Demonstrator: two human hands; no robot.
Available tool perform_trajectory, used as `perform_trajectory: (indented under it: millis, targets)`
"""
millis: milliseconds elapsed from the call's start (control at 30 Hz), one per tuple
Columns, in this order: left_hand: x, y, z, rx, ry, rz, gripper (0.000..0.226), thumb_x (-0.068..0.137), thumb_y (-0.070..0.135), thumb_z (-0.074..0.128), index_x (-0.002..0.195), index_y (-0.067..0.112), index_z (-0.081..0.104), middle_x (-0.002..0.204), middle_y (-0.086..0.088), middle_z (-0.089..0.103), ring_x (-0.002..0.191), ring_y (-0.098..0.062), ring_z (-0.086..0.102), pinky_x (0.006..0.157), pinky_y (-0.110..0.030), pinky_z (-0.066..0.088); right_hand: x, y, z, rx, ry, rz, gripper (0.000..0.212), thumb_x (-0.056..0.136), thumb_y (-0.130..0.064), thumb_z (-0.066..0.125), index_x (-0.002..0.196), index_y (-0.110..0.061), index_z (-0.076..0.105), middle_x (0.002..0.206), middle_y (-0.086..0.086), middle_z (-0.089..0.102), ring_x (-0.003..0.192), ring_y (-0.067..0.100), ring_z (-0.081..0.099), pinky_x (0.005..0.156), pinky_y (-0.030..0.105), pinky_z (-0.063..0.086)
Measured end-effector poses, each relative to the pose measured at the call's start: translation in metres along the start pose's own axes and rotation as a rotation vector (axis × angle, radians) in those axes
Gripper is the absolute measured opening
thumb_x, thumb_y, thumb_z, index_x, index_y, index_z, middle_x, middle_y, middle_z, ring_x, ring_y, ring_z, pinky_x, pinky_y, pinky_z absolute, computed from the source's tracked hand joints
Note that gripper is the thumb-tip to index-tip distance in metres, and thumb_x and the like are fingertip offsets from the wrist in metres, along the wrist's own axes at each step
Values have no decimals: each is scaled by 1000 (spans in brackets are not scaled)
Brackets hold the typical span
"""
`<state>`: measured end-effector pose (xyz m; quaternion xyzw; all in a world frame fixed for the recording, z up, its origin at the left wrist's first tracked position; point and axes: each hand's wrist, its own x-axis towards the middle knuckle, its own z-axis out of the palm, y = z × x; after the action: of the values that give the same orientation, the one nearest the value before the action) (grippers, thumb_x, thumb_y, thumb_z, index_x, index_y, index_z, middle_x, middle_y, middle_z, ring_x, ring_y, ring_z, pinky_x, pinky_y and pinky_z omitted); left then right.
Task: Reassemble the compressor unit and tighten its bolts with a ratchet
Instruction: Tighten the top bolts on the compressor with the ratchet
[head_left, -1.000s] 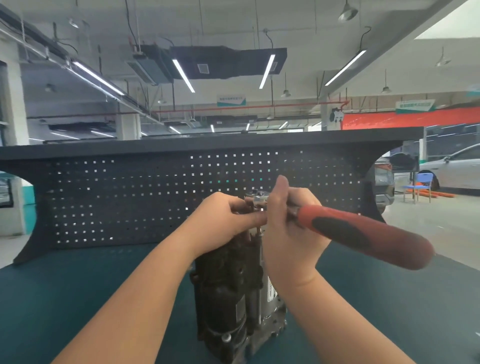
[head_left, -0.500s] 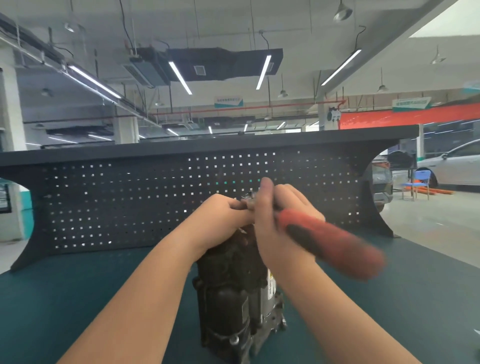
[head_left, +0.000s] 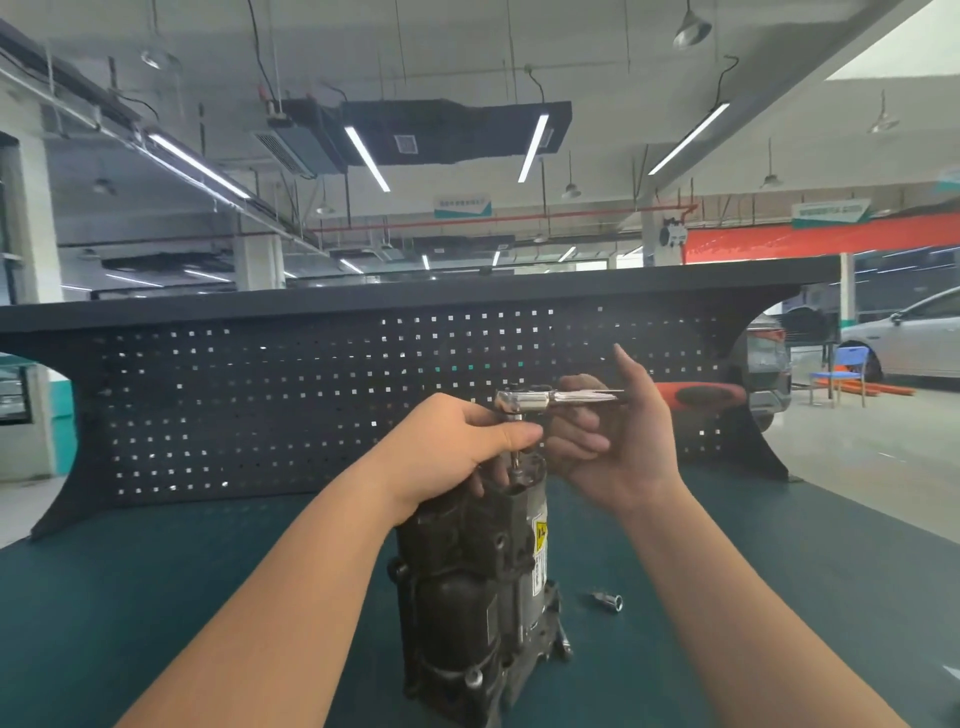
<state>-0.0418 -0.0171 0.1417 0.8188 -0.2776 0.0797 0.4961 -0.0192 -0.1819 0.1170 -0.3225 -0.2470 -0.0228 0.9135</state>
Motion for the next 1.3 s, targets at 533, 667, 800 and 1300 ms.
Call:
perform_trajectory:
  millis: [533,667,800,1300]
  targets:
    - [1,-2,9,105,114,-66,36,86,34,65,51,25,69,54,4,62,51,-11,51,56,-25,41,-26,44,43,-1321,390,-742,56,87,-70,19,66,-21,38,57,-4,51,49,9,46,50,22,37]
    - [-3,-4,2,113,69,-54,48,90,27,60,42,26,65,43,11,57,38,0,47,41,-12,36,-29,65,49,-1278,431,-991,41,89,-55,29,70,-20,36,58,-1,55,45,11,49,47,36,44]
    - [-1,-10,4,41,38,-16,32,87,29,69,56,21,71,51,2,62,44,-7,49,45,-13,37,-22,53,30,-860,296,-1004,41,88,-43,40,58,-17,48,56,-5,56,49,3,49,50,23,43]
    - [3,-13,-15,394,-265,-85,28,78,69,60,101,56,69,94,38,67,93,15,59,85,-13,39,5,22,1,-196,146,-306,32,89,-10,32,64,-10,52,41,2,33,38,14,27,45,23,22]
